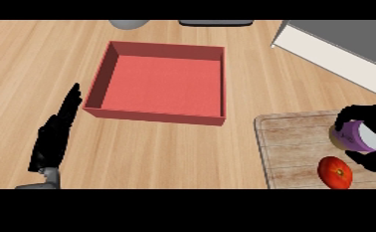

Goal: Pick the can from the cutting board and place it in the cardboard box

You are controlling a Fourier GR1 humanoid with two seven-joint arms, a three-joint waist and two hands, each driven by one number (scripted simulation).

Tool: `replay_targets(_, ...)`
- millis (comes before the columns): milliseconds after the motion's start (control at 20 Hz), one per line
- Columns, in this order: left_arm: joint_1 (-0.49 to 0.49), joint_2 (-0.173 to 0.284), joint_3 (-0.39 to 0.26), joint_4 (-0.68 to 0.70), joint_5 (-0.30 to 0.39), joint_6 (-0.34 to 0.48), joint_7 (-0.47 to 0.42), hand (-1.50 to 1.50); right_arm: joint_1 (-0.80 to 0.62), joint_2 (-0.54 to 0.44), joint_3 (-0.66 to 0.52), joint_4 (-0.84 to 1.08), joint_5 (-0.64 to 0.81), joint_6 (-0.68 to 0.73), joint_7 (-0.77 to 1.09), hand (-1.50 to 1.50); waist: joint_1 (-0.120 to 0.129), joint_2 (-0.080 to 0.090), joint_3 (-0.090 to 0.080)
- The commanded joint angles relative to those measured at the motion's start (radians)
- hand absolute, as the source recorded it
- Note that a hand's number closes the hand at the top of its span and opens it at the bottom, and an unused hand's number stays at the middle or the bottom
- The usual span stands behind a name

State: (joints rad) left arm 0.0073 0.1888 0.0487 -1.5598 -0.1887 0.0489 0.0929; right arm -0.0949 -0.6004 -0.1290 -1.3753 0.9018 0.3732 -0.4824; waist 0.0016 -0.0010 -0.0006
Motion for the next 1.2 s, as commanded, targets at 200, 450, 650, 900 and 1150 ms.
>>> replay_targets(200,-0.07,-0.017,-0.077,0.0,-0.021,-0.042,0.001,0.0,-0.417,0.11,0.176,0.185,0.137,-0.082,-0.002,1.5,0.149,0.04,0.005)
replay_targets(450,-0.091,-0.028,-0.065,0.016,-0.023,-0.023,0.014,0.0,-0.661,0.16,0.16,0.455,0.17,-0.182,-0.057,1.5,0.118,0.035,0.004)
replay_targets(650,-0.089,-0.008,-0.013,0.096,-0.017,-0.011,-0.043,0.0,-0.797,0.189,0.116,0.649,0.135,-0.22,-0.16,1.5,0.073,0.027,0.002)
replay_targets(900,-0.057,-0.025,-0.04,0.04,-0.026,-0.007,-0.019,0.0,-0.904,0.216,0.004,0.702,-0.061,-0.058,-0.337,1.5,0.064,0.017,0.002)
replay_targets(1150,-0.059,-0.022,-0.023,0.047,-0.027,0.003,-0.011,0.0,-1.016,0.269,-0.041,0.762,-0.161,0.073,-0.372,1.5,0.035,0.008,0.001)
